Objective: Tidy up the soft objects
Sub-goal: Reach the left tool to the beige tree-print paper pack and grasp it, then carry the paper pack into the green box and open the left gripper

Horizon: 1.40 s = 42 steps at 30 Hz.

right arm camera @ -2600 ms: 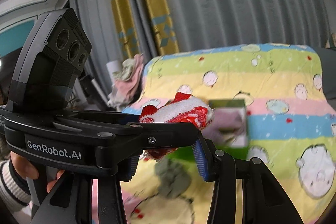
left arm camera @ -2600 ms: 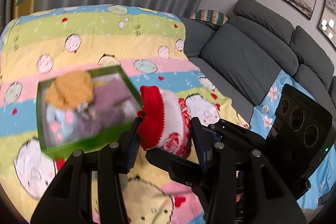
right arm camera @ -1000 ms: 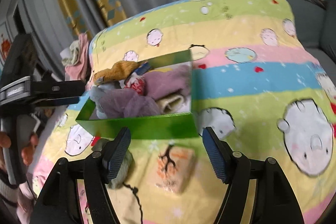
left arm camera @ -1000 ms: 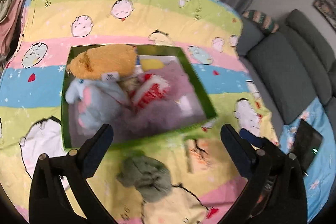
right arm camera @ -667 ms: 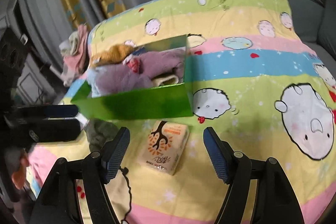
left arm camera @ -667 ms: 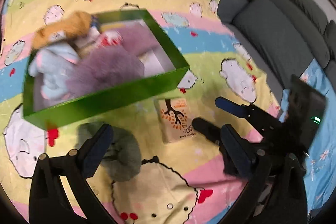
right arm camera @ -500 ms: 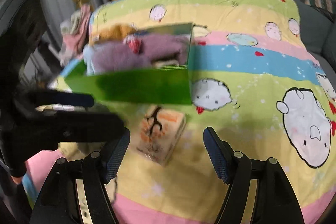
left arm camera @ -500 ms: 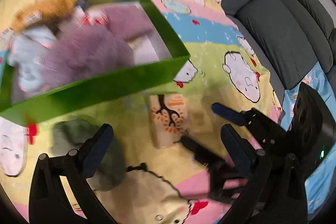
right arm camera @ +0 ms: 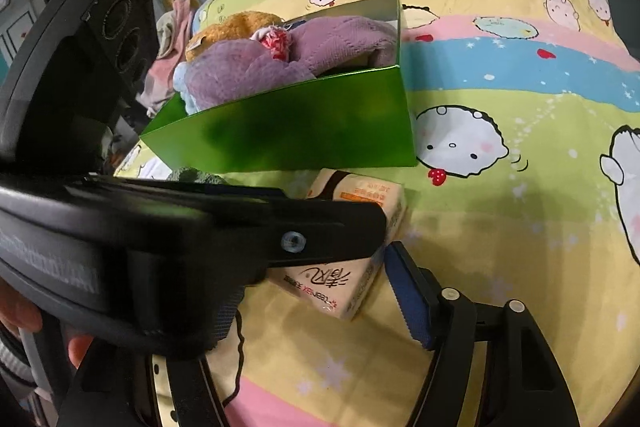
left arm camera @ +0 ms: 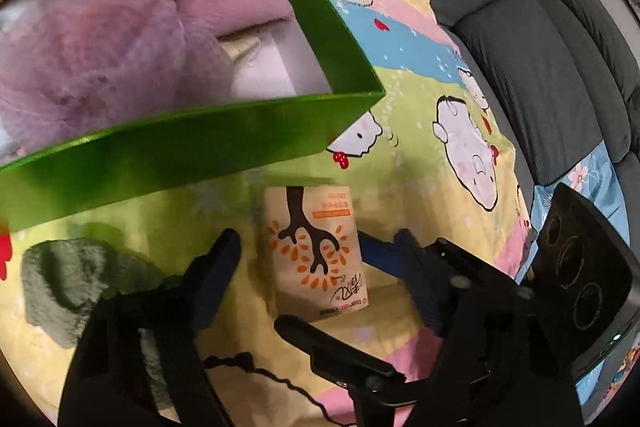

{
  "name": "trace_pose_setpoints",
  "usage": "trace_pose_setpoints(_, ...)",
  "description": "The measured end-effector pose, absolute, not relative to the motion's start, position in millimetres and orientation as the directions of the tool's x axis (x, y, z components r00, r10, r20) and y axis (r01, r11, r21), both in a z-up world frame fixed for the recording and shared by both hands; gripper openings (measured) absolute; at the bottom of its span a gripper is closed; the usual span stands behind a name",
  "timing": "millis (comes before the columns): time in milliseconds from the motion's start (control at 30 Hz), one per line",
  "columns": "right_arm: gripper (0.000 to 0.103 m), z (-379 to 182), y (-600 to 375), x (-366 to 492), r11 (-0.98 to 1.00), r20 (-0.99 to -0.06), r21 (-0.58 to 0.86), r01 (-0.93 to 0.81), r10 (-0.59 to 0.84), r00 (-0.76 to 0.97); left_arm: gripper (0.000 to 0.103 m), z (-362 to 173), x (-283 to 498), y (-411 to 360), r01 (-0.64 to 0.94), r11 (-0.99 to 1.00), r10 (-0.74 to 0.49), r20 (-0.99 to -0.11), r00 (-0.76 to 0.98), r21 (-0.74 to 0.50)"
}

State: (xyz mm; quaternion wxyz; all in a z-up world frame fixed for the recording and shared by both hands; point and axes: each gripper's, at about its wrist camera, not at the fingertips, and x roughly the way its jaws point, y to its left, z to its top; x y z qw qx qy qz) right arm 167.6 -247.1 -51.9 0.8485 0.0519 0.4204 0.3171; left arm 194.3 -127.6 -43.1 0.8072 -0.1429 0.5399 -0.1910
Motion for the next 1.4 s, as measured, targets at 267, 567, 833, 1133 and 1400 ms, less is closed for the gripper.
trace_pose_setpoints(267, 0.052, -56.2, -257.6, 172.4, 0.789, -0.666, 0.409, -0.458, 0.602, 0.441, 0.053, -51.3, 192.0, -130.2, 0.134, 0.901, -0.434, -0.835, 0.339, -0.414)
trace_pose_setpoints(567, 0.042, -48.6, -255.5, 167.3, 0.77, -0.631, 0.418, -0.481, 0.627, 0.456, 0.053, -34.7, 182.3, -138.7, 0.178, 0.936, -0.352, -0.845, 0.402, -0.305)
trace_pose_setpoints(833, 0.041, -15.8, -259.7, 149.3, 0.743, -0.53, 0.418, -0.523, 0.667, 0.524, 0.055, 1.7, 166.7, -138.9, 0.23, 0.94, -0.335, -0.802, 0.494, -0.252)
trace_pose_setpoints(1133, 0.041, 5.7, -262.3, 138.2, 0.737, -0.447, 0.41, -0.538, 0.676, 0.585, 0.054, 31.1, 155.4, -144.9, 0.26, 0.95, -0.298, -0.766, 0.57, -0.175)
trace_pose_setpoints(1400, 0.041, 23.9, -261.7, 142.1, 0.73, -0.393, 0.429, -0.532, 0.681, 0.618, 0.055, 56.2, 161.2, -141.3, 0.276, 0.949, -0.294, -0.754, 0.588, -0.154)
